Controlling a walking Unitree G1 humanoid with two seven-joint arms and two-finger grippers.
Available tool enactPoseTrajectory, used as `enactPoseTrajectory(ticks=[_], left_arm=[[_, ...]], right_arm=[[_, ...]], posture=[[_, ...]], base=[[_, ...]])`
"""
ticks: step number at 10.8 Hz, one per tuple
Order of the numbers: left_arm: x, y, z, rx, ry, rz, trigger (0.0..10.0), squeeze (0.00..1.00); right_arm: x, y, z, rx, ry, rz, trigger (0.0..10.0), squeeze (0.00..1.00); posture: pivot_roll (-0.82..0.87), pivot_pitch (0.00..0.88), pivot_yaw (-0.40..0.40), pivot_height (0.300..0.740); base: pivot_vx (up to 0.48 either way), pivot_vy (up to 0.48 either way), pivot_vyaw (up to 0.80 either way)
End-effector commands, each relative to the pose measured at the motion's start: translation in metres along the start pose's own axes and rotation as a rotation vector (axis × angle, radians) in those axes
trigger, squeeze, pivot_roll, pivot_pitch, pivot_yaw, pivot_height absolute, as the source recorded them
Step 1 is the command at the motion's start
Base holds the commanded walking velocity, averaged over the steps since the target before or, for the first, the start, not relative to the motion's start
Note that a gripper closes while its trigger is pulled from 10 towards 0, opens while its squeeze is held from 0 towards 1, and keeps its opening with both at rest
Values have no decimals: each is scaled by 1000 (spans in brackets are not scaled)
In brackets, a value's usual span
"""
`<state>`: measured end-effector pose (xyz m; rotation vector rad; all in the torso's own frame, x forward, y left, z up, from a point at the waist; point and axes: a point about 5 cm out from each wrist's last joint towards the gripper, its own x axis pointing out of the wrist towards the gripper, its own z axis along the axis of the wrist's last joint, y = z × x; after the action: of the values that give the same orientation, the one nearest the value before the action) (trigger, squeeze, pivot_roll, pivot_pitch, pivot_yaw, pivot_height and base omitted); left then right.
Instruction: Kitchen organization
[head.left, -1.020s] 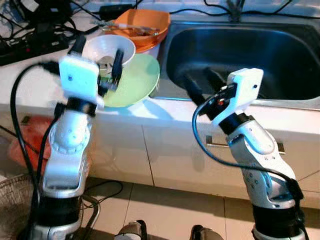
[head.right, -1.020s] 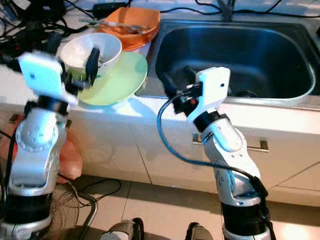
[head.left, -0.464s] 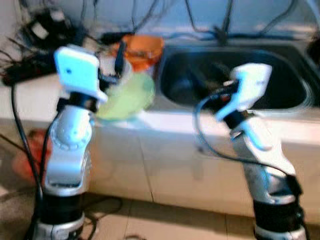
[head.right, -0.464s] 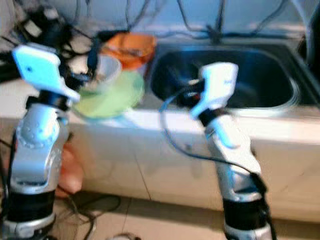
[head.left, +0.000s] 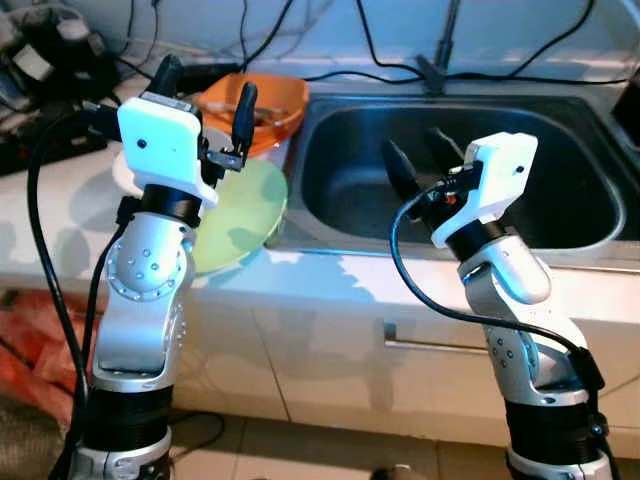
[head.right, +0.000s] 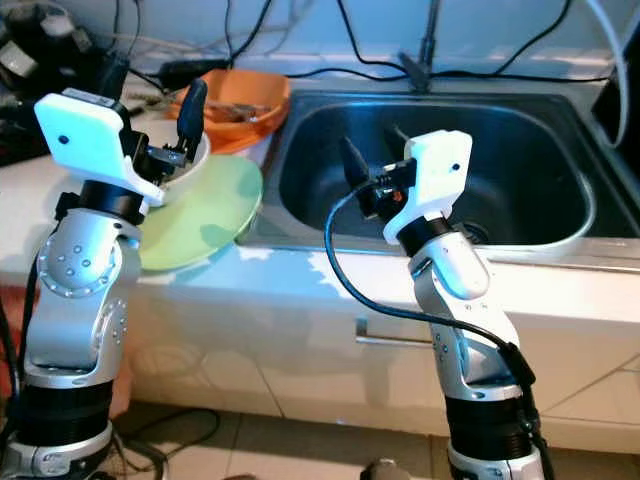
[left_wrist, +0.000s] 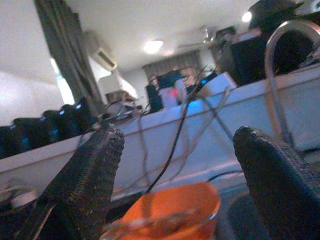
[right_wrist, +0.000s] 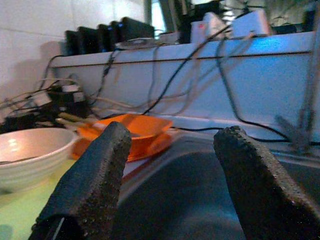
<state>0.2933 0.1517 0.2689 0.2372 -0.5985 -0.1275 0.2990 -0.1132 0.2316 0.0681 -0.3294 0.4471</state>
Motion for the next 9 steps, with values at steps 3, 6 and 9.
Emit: enactPoseTrajectory(ticks=[3, 6, 9], left_arm=[[-19, 6, -5, 69, 29, -8, 10000, 0], [-30, 8, -15, 83, 86, 2, 10000, 0], [-33, 9, -31, 112, 138, -22, 10000, 0]], right_arm=[[-3, 9, -2, 43, 46, 115, 10000, 0], [-9, 13, -7, 69, 113, 221, 10000, 0], [-19, 30, -11, 176, 181, 355, 10000, 0]], posture=[[80, 91, 74, 740], [89, 94, 79, 740], [88, 104, 86, 740]], base=[[0, 0, 0], [0, 0, 0], [0, 0, 0]])
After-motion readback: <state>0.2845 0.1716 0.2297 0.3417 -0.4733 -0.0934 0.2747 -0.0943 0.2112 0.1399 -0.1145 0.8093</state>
